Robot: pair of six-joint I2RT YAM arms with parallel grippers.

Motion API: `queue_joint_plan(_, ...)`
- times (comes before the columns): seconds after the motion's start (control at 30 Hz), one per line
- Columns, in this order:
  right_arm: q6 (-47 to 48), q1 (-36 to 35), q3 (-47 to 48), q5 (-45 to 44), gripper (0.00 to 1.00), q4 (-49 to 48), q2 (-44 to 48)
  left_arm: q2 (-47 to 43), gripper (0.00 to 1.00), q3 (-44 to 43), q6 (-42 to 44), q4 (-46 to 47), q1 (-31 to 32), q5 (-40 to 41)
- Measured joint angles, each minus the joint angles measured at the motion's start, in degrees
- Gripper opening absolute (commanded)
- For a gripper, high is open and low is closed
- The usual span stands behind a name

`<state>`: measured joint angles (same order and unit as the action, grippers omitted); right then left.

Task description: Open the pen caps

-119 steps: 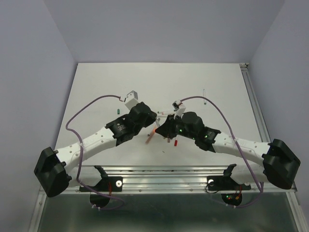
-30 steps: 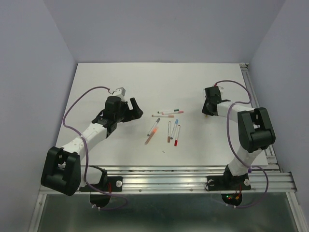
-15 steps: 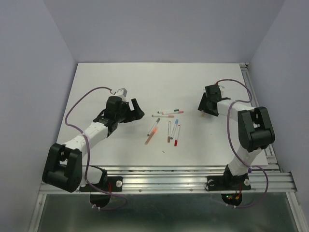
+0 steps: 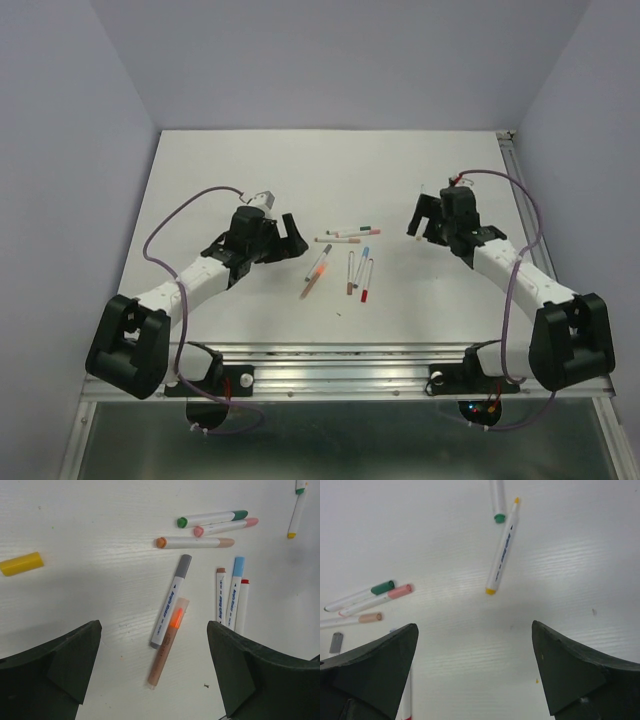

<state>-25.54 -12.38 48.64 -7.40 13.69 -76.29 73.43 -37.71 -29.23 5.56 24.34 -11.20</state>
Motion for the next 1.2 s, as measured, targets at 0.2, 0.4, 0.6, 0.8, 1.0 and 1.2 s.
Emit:
queue_joint_plan(0.2,-4.3,-14.4,-3.8,-3.1,1.00,3.1,4.0,-0.1,0.99,0.5,-0.9,-1.4,1.4,1.5)
queue_joint_plan(0.4,-8.7,-24.0,-3.8,-7.8,1.00,4.3,0.5,-1.7,0.99,1.0,-1.5,-3.7,1.6,3.7)
queue_joint_plan(0.6,-12.3,-27.2,-2.4,-11.5,0.97,6.4,-10.1,-4.2,0.99,1.4,-1.7,-4.7,1.6,6.7)
queue_joint_plan(0.8,-13.9,-27.9,0.8,-12.8,0.96,7.0,-14.6,-4.2,0.99,1.5,-1.7,-5.2,1.6,8.0)
queue_joint_plan(1.0,-15.0,-28.2,2.7,-13.7,0.84,7.1,-15.8,-4.4,0.99,1.6,-1.7,-5.4,1.6,8.4)
queue_joint_plan(1.2,-15.9,-28.6,3.2,-14.3,0.77,7.6,-17.4,-5.3,0.99,1.7,-1.6,-5.4,1.6,8.7)
